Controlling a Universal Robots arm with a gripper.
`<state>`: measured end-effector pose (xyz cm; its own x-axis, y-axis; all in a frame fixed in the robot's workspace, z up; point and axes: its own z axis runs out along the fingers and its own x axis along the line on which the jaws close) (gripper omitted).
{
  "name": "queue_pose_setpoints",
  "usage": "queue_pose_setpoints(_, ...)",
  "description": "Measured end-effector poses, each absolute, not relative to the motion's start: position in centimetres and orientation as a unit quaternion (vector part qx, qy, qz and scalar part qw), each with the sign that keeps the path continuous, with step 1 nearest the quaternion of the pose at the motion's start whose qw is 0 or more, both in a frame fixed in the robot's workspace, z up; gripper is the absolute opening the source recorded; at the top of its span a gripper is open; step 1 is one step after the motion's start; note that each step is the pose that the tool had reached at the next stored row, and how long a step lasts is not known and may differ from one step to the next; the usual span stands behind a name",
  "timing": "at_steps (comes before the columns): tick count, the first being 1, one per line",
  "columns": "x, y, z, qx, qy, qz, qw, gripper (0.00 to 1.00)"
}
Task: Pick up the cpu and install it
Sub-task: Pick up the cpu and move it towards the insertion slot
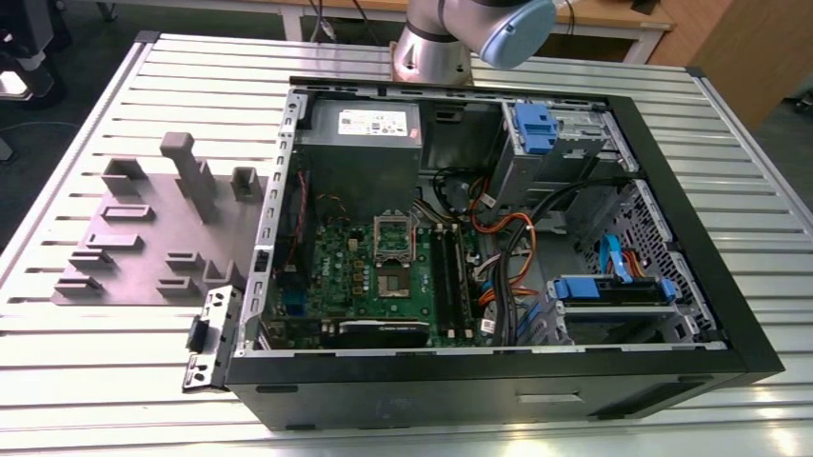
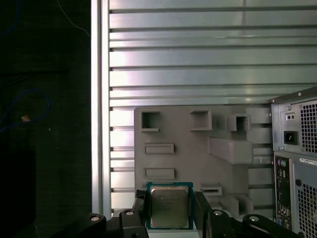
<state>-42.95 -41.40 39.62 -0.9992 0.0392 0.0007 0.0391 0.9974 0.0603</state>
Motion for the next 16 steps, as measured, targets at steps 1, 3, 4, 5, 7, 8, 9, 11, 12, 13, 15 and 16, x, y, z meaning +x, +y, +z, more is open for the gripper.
queue_pose_setpoints(1, -42.94, -41.42, 39.62, 0.02, 0.999, 0.03, 0.0, 0.47)
queue_pose_setpoints(3, -42.9, -41.44, 39.62, 0.02, 0.999, 0.03, 0.0, 0.47)
queue_pose_setpoints(4, -42.89, -41.46, 39.62, 0.02, 0.999, 0.03, 0.0, 0.47)
queue_pose_setpoints(5, -42.87, -41.47, 39.62, 0.02, 0.999, 0.03, 0.0, 0.47)
queue_pose_setpoints(7, -42.84, -41.52, 39.62, 0.02, 0.999, 0.03, 0.0, 0.47)
queue_pose_setpoints(8, -42.83, -41.55, 39.62, 0.02, 0.999, 0.03, 0.0, 0.47)
queue_pose_setpoints(9, -42.81, -41.59, 39.62, 0.02, 0.999, 0.03, 0.0, 0.47)
queue_pose_setpoints(11, -42.77, -41.72, 39.62, 0.02, 0.999, 0.03, 0.0, 0.47)
queue_pose_setpoints(12, -42.73, -41.79, 39.62, 0.02, 0.999, 0.03, 0.0, 0.47)
queue_pose_setpoints(13, -42.64, -41.84, 39.61, 0.02, 0.999, 0.03, 0.0, 0.47)
queue_pose_setpoints(15, -42.31, -41.86, 39.61, 0.021, 0.999, 0.03, 0.0, 0.47)
queue_pose_setpoints(16, -42.16, -41.87, 39.61, 0.021, 0.999, 0.03, 0.0, 0.47)
